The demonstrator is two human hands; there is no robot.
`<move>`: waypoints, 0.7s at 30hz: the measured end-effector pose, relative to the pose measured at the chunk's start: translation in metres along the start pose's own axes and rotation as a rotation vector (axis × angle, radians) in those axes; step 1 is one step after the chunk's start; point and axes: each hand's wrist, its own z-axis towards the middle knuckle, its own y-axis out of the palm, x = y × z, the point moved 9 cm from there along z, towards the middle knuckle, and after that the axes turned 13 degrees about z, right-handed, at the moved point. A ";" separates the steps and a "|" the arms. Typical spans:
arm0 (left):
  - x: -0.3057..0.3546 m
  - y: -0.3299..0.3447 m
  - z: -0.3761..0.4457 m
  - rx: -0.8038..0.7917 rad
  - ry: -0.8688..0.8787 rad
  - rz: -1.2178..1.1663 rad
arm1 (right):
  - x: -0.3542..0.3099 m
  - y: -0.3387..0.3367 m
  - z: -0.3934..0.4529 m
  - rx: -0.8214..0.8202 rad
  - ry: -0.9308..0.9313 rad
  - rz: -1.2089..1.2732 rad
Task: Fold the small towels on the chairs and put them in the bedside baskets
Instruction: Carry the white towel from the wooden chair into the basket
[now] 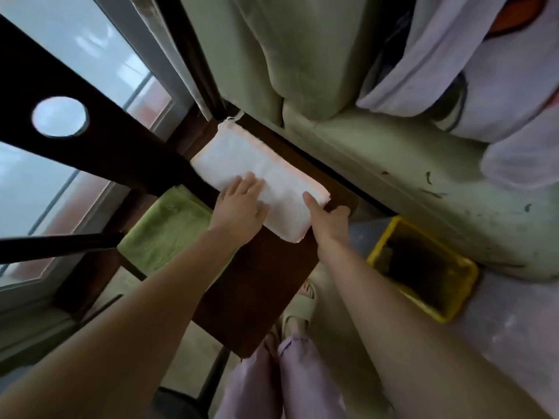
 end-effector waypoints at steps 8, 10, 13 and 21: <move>-0.001 -0.005 0.013 0.070 0.009 0.007 | 0.017 0.023 0.007 0.052 0.100 0.067; 0.003 -0.002 0.013 0.036 0.024 0.041 | 0.000 0.013 0.008 0.103 -0.001 -0.003; 0.034 0.007 0.011 -0.038 0.171 0.007 | -0.045 -0.004 0.001 0.215 -0.301 -0.249; -0.045 -0.027 0.012 0.293 -0.295 -0.249 | -0.069 0.021 -0.010 0.249 -0.632 -0.624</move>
